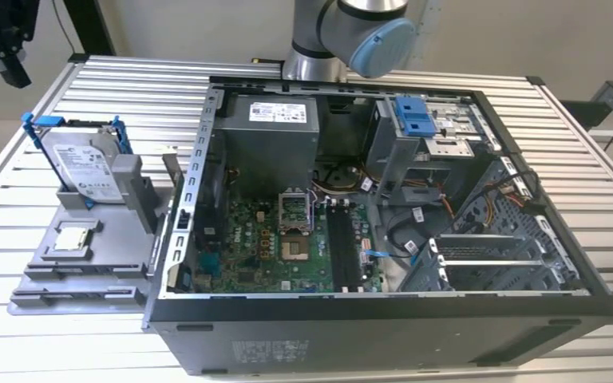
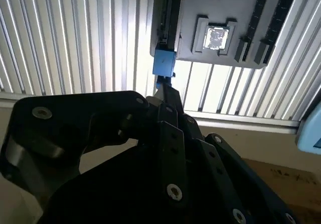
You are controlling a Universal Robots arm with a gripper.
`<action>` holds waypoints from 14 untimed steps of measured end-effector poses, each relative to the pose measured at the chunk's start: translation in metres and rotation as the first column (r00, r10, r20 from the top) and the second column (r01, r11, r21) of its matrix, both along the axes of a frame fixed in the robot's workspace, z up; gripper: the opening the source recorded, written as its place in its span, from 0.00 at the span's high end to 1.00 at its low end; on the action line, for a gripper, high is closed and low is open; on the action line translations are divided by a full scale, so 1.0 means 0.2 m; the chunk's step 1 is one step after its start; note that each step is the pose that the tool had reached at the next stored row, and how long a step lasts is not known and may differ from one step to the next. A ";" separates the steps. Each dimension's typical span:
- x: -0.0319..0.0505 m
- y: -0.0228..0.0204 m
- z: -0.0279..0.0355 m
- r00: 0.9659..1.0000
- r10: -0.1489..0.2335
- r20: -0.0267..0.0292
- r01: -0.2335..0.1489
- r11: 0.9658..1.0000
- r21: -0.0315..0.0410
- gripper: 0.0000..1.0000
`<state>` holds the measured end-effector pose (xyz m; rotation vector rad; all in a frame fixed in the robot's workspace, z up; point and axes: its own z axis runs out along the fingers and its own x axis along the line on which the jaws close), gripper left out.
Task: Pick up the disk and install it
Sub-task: 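Pick up the disk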
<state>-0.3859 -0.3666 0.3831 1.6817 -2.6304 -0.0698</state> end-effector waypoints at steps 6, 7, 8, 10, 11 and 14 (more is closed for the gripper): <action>0.000 0.000 0.000 0.999 0.039 0.000 -0.039 0.999 0.000 1.00; 0.000 0.000 0.000 0.999 0.047 0.000 -0.047 0.999 0.000 1.00; 0.000 0.000 0.000 0.998 0.063 0.002 -0.063 0.998 0.000 1.00; 0.000 0.000 0.000 0.995 0.097 0.006 -0.097 0.995 -0.001 1.00; 0.000 0.000 -0.001 0.993 0.116 0.008 -0.116 0.993 -0.001 1.00; 0.000 0.000 -0.002 0.986 0.167 0.014 -0.167 0.986 -0.004 1.00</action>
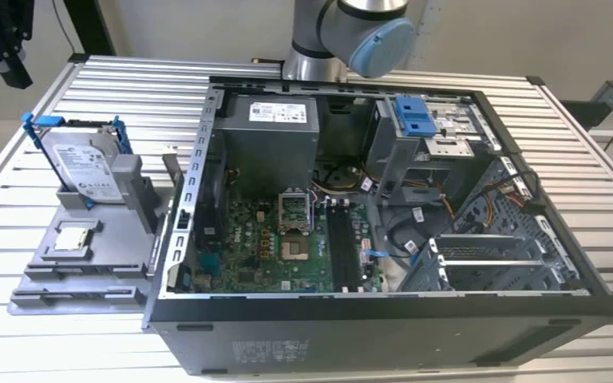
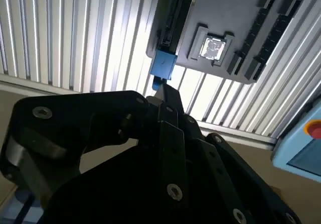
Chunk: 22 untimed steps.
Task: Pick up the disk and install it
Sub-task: 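Pick up the disk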
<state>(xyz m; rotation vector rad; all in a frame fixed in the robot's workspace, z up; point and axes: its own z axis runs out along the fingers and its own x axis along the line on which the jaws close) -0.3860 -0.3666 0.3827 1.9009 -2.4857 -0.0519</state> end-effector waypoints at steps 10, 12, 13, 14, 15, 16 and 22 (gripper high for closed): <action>0.000 0.000 -0.024 0.979 0.200 0.026 -0.200 0.980 -0.005 1.00; 0.000 0.000 -0.029 0.972 0.234 0.026 -0.234 0.972 -0.005 1.00; 0.000 0.000 -0.031 0.967 0.252 0.026 -0.252 0.968 -0.005 1.00; 0.000 0.000 -0.033 0.963 0.269 0.026 -0.269 0.963 -0.005 1.00; 0.000 0.000 -0.034 0.958 0.286 0.027 -0.286 0.958 -0.005 1.00; 0.000 0.000 -0.035 0.953 0.301 0.027 -0.301 0.954 -0.005 1.00; 0.003 -0.003 -0.041 0.934 0.356 0.028 -0.356 0.934 -0.005 1.00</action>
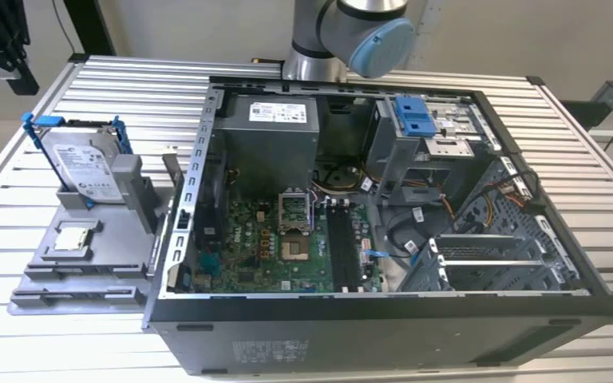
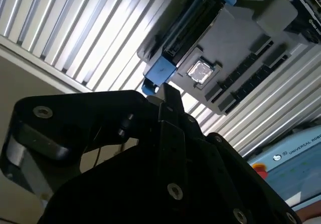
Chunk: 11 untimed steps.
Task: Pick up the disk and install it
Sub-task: 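Pick up the disk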
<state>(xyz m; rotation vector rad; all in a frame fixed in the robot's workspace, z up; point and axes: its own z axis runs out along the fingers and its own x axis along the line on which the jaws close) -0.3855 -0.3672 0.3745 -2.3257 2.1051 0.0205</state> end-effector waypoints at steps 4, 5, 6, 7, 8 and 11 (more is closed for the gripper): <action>0.007 -0.003 -0.002 1.000 -0.012 -0.001 0.012 1.000 0.000 1.00; 0.010 -0.003 -0.003 1.000 -0.014 -0.001 0.014 1.000 0.000 1.00; 0.014 -0.004 -0.005 1.000 -0.016 -0.001 0.016 1.000 0.000 1.00; 0.015 -0.005 -0.005 1.000 -0.016 -0.001 0.016 1.000 0.000 1.00; 0.015 -0.005 -0.005 1.000 -0.016 -0.001 0.016 1.000 0.000 1.00; 0.015 -0.006 -0.005 1.000 -0.016 -0.001 0.016 1.000 0.000 1.00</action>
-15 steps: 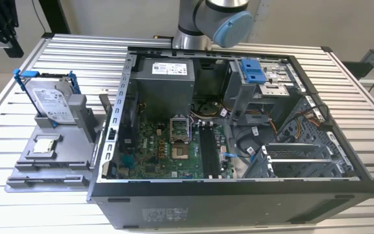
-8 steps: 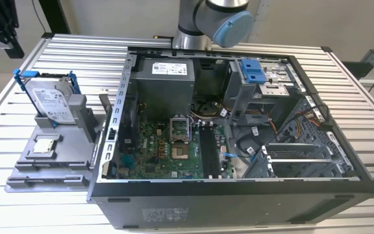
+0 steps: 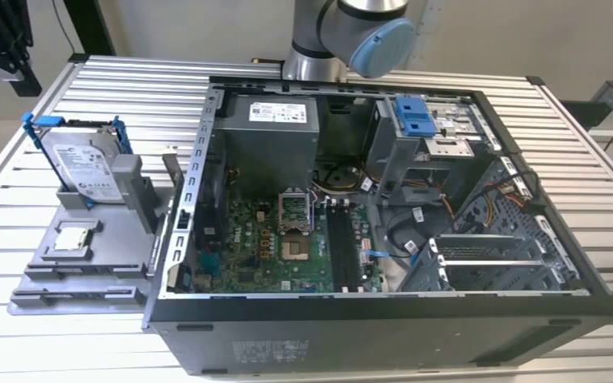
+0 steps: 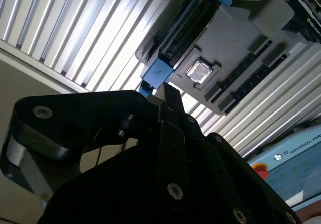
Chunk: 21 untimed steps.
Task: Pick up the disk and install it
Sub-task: 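Pick up the disk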
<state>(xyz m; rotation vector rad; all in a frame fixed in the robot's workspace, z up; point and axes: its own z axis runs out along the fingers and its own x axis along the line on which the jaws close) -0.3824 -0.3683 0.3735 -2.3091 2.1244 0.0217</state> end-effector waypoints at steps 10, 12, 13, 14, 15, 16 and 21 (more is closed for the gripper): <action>0.000 -0.002 0.000 1.000 0.000 0.000 0.000 1.000 0.000 0.00; 0.000 -0.002 0.000 1.000 0.000 0.000 0.000 1.000 0.000 0.00; 0.000 -0.003 0.000 1.000 0.000 0.000 0.000 1.000 0.000 0.00; 0.000 -0.003 0.000 1.000 0.000 0.000 0.000 1.000 0.000 0.00; 0.000 -0.003 0.000 1.000 0.000 0.000 0.000 1.000 0.000 0.00; 0.000 -0.003 0.000 1.000 0.000 0.000 0.000 1.000 0.000 0.00; 0.000 -0.004 0.000 1.000 0.000 0.000 0.000 1.000 0.000 0.00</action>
